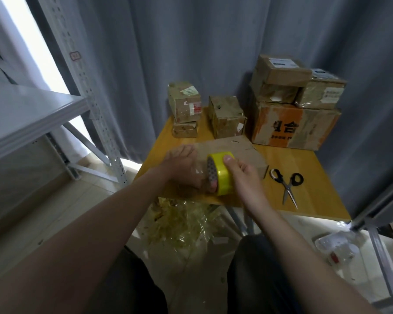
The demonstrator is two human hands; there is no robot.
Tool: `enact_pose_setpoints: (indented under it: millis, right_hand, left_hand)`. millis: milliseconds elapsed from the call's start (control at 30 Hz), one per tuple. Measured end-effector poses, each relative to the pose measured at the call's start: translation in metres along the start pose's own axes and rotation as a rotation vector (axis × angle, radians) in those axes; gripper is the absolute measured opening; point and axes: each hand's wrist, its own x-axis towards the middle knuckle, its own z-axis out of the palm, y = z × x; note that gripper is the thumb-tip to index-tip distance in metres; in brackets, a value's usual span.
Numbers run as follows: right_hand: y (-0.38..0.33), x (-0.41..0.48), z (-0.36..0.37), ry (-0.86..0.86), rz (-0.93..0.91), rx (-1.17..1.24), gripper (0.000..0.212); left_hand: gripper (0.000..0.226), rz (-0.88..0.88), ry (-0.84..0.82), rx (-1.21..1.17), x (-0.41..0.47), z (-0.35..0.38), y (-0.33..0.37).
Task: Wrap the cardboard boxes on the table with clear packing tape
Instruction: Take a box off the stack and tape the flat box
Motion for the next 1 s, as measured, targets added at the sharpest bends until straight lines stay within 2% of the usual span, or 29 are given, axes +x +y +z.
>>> enact_pose_setpoints:
  millis: [133,267,400,467,533,633,700,767,867,1000]
  right_hand:
    - [0.011,-0.031,0.006,-0.024,0.058,0.053,0.039]
    - [0.026,-0.050,0.017,-0.038,0.065,-0.074,0.062]
    - [0.029,-0.055,0.024,-0.028,0.122,-0.026,0.050]
    - [0.037,-0.056,0.030,-0.045,0.094,-0.055,0.054]
    - [0.045,-0.062,0.035,0.012,0.115,-0.090,0.051]
    - [0.057,-0.079,0.041,0.035,0.195,0.014,0.048]
    - [0.064,-0.085,0.042,0.012,0.264,0.128,0.036]
    - [0.069,-0.082,0.041,-0.005,0.317,0.145,0.031]
    - [0.077,-0.071,0.036,-0.048,0.328,0.036,0.031]
    - [0.074,-0.061,0.015,-0.077,0.301,-0.280,0.030]
  left_hand:
    - [0.140,0.023,-0.038,-0.010,-0.002,-0.005,-0.010]
    - [0.143,0.059,-0.051,-0.006,-0.003,-0.005,-0.015]
    - [0.144,0.073,-0.037,-0.018,-0.005,-0.001,-0.020]
    - [0.144,0.077,-0.033,-0.024,-0.004,0.000,-0.020]
    - [0.145,0.087,-0.029,-0.031,-0.004,0.001,-0.021]
    - [0.146,0.100,-0.024,-0.056,-0.008,0.000,-0.020]
    - [0.146,0.111,-0.034,-0.063,-0.009,-0.001,-0.018]
    - [0.146,0.107,-0.035,-0.070,-0.009,-0.002,-0.017]
    - [0.146,0.098,-0.044,-0.090,-0.007,0.000,-0.019]
    - [0.145,0.092,-0.038,-0.089,-0.010,0.001,-0.015]
